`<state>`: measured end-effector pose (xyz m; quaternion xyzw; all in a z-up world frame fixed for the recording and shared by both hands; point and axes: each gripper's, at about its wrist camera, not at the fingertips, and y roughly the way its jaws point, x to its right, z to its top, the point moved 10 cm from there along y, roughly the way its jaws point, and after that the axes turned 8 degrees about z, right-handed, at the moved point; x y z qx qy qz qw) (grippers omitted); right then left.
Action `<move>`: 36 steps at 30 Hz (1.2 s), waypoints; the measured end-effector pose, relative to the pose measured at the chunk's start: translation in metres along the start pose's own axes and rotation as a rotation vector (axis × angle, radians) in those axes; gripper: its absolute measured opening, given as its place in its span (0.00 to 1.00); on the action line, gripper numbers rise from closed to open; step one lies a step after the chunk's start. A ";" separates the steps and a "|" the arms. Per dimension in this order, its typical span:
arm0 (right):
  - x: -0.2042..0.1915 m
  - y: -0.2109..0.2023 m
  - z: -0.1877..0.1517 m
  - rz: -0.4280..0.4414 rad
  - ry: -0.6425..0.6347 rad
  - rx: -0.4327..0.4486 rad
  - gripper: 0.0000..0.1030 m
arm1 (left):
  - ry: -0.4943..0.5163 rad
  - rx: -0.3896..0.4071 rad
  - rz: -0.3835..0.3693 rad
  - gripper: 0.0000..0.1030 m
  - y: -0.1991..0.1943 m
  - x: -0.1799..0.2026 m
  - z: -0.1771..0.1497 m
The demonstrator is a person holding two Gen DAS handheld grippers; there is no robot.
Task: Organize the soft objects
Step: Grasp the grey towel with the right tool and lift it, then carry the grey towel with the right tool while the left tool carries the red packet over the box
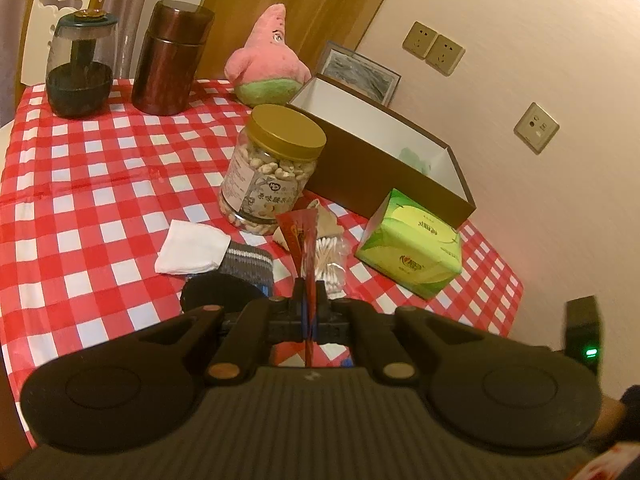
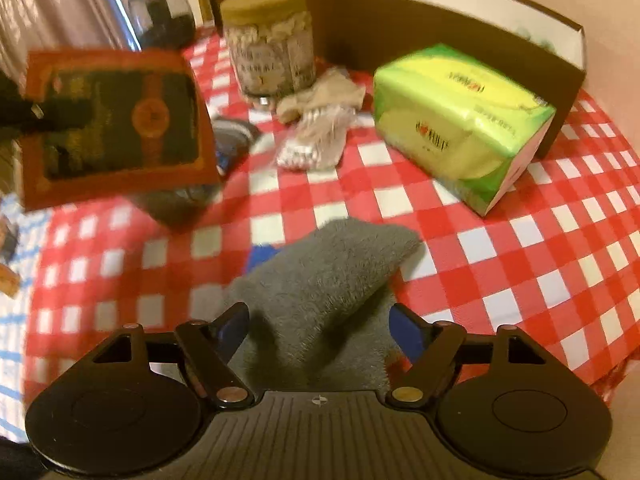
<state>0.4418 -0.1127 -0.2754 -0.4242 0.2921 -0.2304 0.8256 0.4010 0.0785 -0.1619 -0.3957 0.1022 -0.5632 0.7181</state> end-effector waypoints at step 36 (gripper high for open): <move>0.006 -0.060 0.007 0.058 0.147 0.155 0.22 | 0.069 0.017 -0.049 0.01 -0.012 0.017 0.007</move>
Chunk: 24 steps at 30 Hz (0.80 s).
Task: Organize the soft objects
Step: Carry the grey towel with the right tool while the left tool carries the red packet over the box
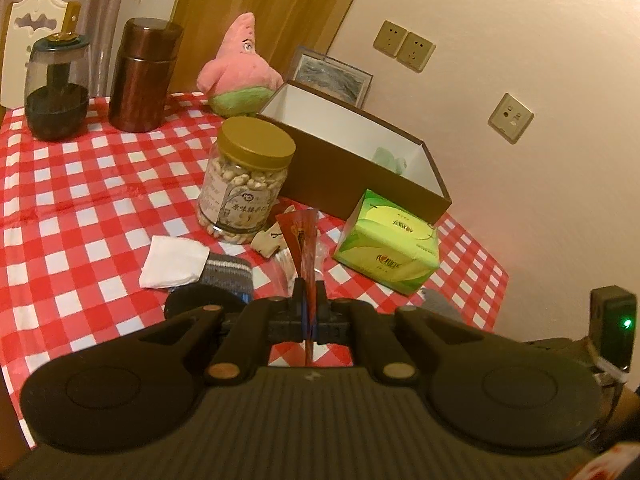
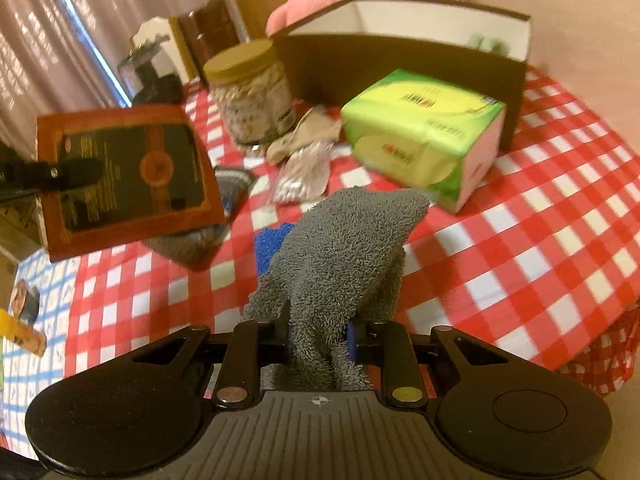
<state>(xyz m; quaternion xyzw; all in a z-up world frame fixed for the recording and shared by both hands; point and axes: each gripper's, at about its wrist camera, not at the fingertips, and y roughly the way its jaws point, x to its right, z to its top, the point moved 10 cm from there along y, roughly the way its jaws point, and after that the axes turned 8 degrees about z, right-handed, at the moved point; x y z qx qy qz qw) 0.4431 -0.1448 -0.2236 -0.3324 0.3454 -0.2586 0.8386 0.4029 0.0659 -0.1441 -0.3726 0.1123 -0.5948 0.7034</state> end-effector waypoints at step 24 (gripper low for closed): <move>0.005 -0.047 0.165 0.123 0.006 0.176 0.22 | 0.088 0.164 -0.003 0.01 0.051 0.075 0.123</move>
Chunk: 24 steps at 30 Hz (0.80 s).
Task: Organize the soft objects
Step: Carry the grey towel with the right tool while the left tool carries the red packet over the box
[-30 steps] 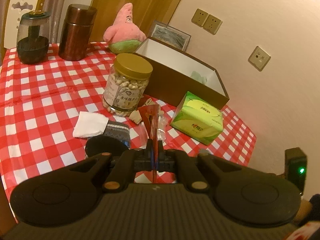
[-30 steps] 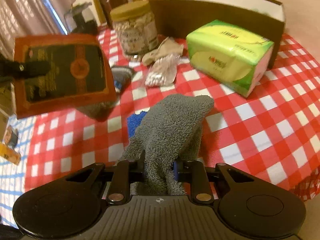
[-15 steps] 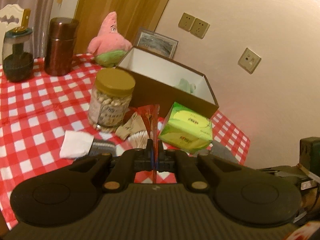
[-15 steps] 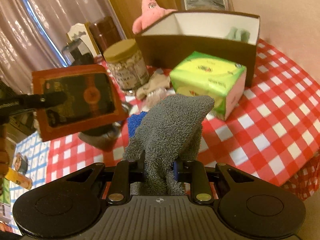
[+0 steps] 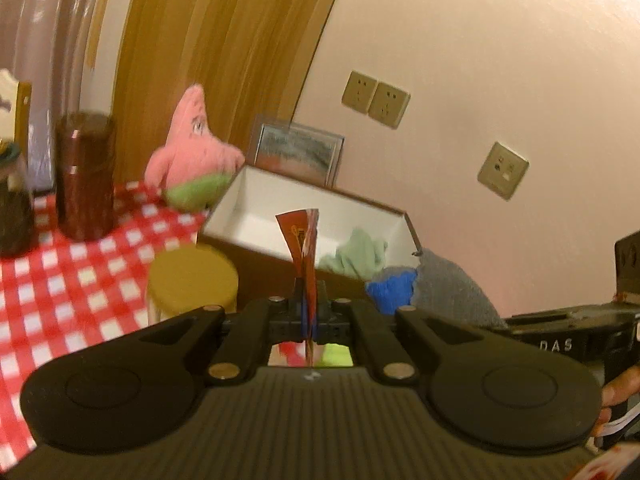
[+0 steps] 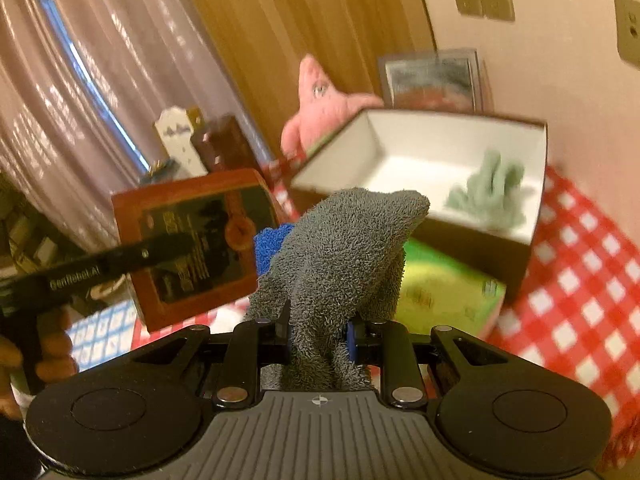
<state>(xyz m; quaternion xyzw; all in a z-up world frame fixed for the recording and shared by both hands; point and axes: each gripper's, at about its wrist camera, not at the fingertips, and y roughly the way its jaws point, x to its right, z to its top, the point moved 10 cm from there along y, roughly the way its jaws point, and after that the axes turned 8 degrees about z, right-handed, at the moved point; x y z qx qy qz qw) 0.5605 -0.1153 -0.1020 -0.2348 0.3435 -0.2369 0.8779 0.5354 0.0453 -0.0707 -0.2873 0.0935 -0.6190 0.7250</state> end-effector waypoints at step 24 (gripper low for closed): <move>0.119 0.085 0.183 -0.199 -0.049 0.169 0.23 | 0.150 -0.047 0.103 0.02 0.194 0.024 0.077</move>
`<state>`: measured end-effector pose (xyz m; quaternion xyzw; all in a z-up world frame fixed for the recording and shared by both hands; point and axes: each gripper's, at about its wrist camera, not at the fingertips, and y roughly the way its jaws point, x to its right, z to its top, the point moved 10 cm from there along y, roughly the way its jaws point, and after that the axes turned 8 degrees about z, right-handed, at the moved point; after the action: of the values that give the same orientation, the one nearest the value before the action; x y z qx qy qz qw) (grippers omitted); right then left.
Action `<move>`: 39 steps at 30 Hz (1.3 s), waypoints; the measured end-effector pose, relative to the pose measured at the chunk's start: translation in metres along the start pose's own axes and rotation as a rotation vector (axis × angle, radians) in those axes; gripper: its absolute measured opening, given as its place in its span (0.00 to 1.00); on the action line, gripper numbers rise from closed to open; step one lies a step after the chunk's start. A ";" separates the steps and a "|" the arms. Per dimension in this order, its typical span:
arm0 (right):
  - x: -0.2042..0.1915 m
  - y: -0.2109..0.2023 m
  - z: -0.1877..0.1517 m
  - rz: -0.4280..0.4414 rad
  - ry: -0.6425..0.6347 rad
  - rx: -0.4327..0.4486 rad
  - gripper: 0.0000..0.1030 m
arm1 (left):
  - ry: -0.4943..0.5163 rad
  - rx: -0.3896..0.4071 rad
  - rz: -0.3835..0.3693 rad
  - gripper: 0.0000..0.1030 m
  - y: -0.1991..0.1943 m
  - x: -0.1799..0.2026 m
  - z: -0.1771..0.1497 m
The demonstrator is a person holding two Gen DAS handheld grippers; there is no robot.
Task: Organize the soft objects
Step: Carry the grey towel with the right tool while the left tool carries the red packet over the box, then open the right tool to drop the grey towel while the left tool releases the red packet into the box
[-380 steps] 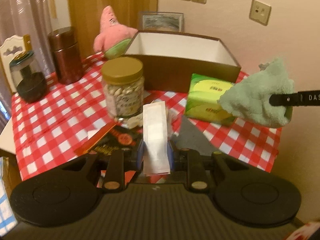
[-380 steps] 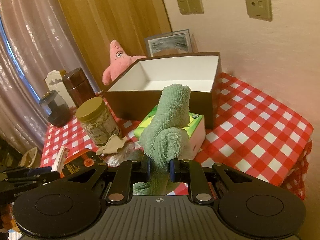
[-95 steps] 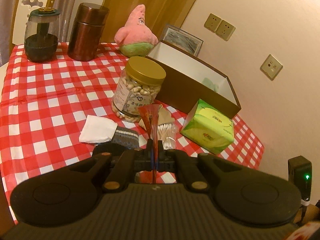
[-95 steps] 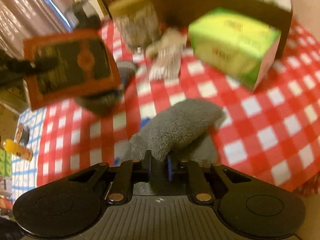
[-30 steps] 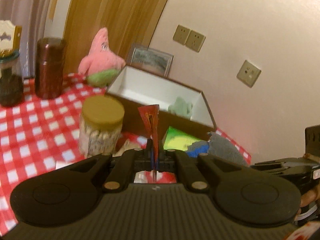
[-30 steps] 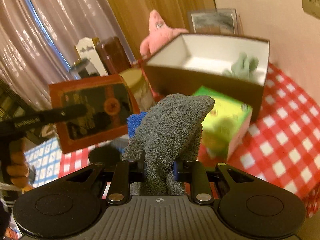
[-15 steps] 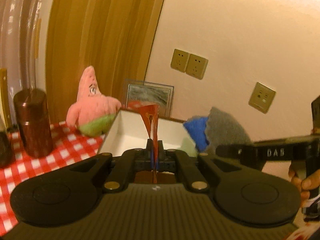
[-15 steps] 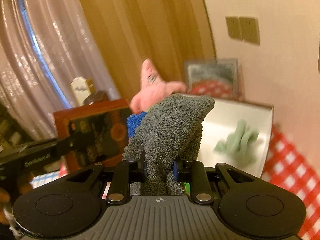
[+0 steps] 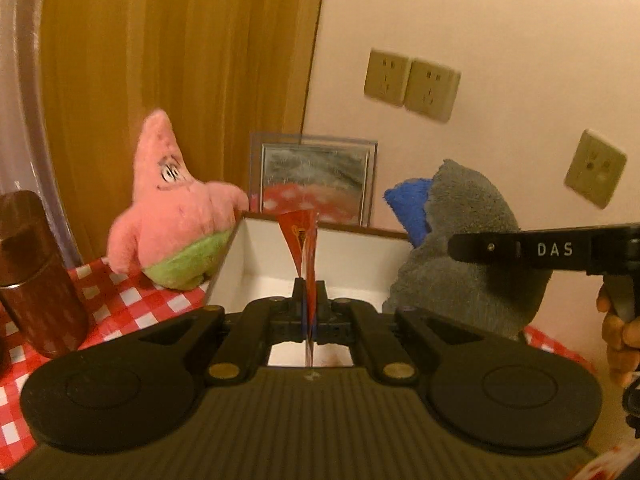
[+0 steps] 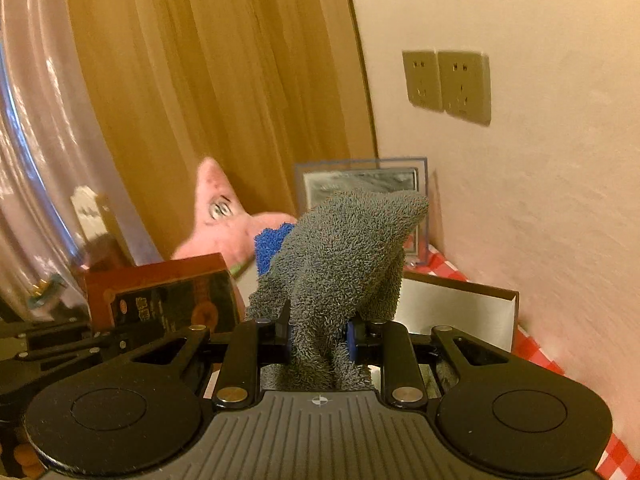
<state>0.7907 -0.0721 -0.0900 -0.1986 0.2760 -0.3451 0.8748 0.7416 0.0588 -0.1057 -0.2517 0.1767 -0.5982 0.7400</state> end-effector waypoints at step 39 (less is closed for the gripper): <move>-0.009 -0.039 -0.086 0.088 -0.021 -0.080 0.70 | -0.025 -0.115 0.117 0.21 -0.085 -0.020 -0.048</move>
<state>0.7131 -0.1058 -0.1319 -0.2245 0.2889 -0.2928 0.8834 0.6424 0.0573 -0.0954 -0.2901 0.2159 -0.5396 0.7603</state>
